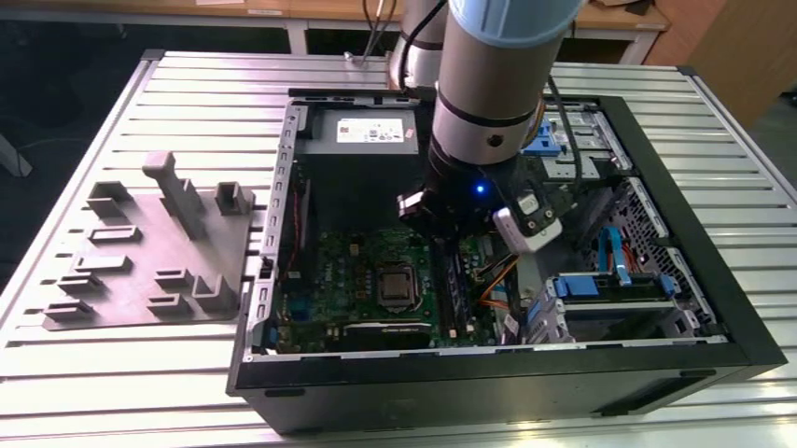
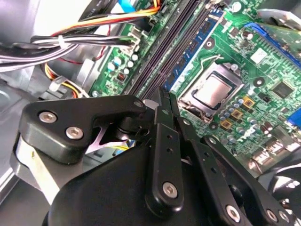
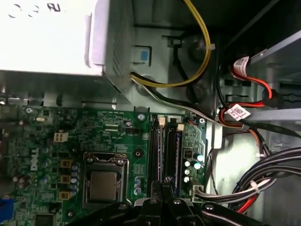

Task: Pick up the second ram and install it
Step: 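Insert the second ram into the second slot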

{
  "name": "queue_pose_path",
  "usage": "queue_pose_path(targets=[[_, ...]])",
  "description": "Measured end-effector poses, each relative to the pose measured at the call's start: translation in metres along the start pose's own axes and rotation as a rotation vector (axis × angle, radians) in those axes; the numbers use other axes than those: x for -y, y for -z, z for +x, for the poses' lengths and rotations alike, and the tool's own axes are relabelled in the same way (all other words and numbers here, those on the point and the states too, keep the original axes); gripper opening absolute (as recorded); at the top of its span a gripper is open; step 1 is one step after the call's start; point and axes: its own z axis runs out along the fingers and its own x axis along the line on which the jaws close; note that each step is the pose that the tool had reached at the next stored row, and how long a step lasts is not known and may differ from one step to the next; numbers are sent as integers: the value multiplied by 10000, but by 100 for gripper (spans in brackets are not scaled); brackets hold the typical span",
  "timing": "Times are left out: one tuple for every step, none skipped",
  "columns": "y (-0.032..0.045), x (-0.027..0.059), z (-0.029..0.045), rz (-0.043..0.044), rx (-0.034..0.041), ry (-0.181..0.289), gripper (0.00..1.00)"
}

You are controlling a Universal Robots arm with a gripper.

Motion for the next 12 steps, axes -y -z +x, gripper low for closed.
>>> queue_pose_path(targets=[[-13, 3, 0, 2, 2, -61, 11], [-25, 5, 0, 2, 5, -109, 11], [-39, 8, 1, 3, 6, -143, 11], [-55, 12, 1, 4, 7, -164, 11], [-73, 14, 1, 4, 7, -168, 11], [-91, 16, 2, 4, 7, -168, 11], [-109, 16, 2, 3, 7, -169, 11], [-124, 17, 2, 5, 7, -169, 11], [-141, 18, 3, 4, 7, -169, 11], [-159, 19, 3, 4, 7, -169, 11], [-173, 20, 4, 2, 8, -169, 11], [-175, 21, 4, 4, 7, -169, 11]])
